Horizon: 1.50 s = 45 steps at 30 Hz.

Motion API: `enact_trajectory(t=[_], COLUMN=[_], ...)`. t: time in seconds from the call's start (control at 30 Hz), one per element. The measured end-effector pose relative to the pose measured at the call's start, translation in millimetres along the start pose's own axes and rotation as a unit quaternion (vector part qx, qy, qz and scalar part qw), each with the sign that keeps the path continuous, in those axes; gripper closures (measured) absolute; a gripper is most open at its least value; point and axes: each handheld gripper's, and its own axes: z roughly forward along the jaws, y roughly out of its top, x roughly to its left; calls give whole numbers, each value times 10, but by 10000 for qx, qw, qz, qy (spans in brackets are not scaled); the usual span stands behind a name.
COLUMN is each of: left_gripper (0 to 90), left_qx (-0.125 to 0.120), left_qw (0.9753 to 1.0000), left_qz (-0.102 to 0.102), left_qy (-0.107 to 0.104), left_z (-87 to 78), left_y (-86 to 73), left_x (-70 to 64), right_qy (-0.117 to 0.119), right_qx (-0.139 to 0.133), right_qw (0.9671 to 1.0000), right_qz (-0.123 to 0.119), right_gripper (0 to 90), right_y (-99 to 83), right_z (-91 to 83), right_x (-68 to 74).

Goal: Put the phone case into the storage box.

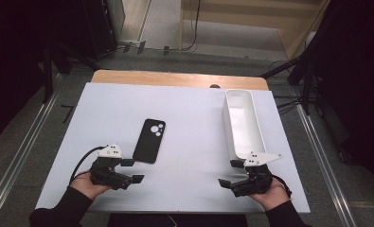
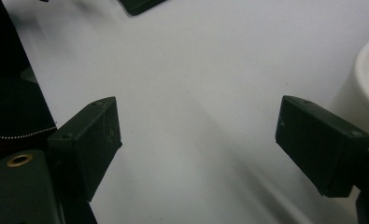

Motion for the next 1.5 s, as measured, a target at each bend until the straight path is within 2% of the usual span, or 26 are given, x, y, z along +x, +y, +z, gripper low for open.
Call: enact_trajectory(t=[0.43, 1.33, 1.5], left_gripper=[264, 264, 264], left_qx=[-18, 27, -41], left_qw=[10000, 10000, 10000], left_qz=[21, 56, 10], left_qy=[-5, 27, 63], left_z=[8, 11, -6], left_y=[9, 12, 23], left_x=[-16, -8, 0], right_qy=[-46, -4, -4], right_qx=[100, 167, 162], right_qw=[9999, 9999, 9999], right_qz=[59, -6, 18], right_gripper=[128, 128, 128], right_y=[-19, -26, -26], right_z=[-1, 17, 15], right_x=[24, 27, 26])
